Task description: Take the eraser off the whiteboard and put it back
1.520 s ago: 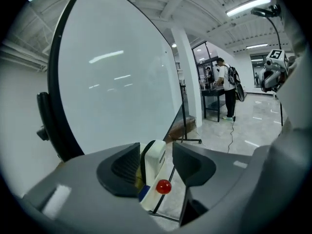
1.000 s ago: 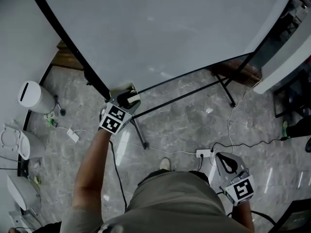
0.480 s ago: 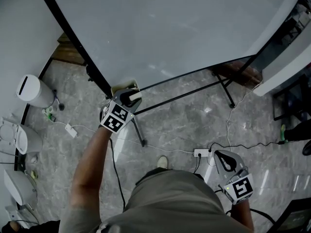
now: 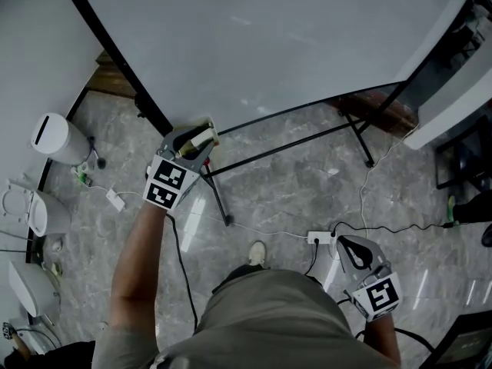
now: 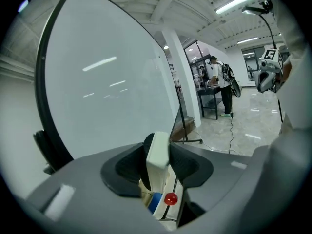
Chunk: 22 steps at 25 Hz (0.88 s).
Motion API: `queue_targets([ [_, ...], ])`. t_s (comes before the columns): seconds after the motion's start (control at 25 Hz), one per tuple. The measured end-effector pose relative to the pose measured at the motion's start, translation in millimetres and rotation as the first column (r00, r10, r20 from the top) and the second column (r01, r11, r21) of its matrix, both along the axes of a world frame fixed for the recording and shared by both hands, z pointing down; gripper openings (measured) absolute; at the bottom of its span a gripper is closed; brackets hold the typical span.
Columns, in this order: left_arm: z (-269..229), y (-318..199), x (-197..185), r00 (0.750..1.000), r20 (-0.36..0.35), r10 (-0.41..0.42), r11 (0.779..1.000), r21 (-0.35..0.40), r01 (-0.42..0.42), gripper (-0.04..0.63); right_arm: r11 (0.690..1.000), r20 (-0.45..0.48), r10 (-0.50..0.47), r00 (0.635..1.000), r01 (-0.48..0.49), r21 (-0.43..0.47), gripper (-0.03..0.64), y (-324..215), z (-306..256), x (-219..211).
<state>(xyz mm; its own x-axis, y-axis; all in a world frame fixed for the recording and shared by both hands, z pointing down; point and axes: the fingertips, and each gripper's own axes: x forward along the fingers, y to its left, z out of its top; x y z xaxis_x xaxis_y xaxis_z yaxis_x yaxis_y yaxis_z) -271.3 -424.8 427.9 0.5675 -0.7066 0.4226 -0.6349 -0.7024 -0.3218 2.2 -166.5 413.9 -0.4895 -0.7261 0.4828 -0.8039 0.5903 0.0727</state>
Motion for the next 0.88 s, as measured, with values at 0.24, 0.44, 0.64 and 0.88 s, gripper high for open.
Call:
queue_targets([
  [0.24,-54.5,44.9,7.8,0.995,-0.082,-0.053,0.997,0.051,0.057,0.173,0.998,0.022,-0.042,0.999,0.041,0.038,0.003,23.9,0.6,20.7],
  [0.44,-94.4,101.1,20.3,0.987,-0.138,-0.085,0.992,0.086,0.097,0.172,0.996,0.037,-0.08,0.996,0.078,0.047,0.003,49.3,-0.1,38.6],
  [0.64,-122.3,176.7,44.3,0.977,-0.183,-0.111,0.986,0.102,0.131,0.172,0.991,0.05,-0.127,0.991,0.124,0.057,0.003,82.8,-0.2,61.8],
  [0.88,-137.0,263.9,75.9,0.964,-0.226,-0.137,0.981,0.104,0.164,0.172,0.981,0.06,-0.189,0.98,0.186,0.054,0.003,123.5,1.3,80.6],
])
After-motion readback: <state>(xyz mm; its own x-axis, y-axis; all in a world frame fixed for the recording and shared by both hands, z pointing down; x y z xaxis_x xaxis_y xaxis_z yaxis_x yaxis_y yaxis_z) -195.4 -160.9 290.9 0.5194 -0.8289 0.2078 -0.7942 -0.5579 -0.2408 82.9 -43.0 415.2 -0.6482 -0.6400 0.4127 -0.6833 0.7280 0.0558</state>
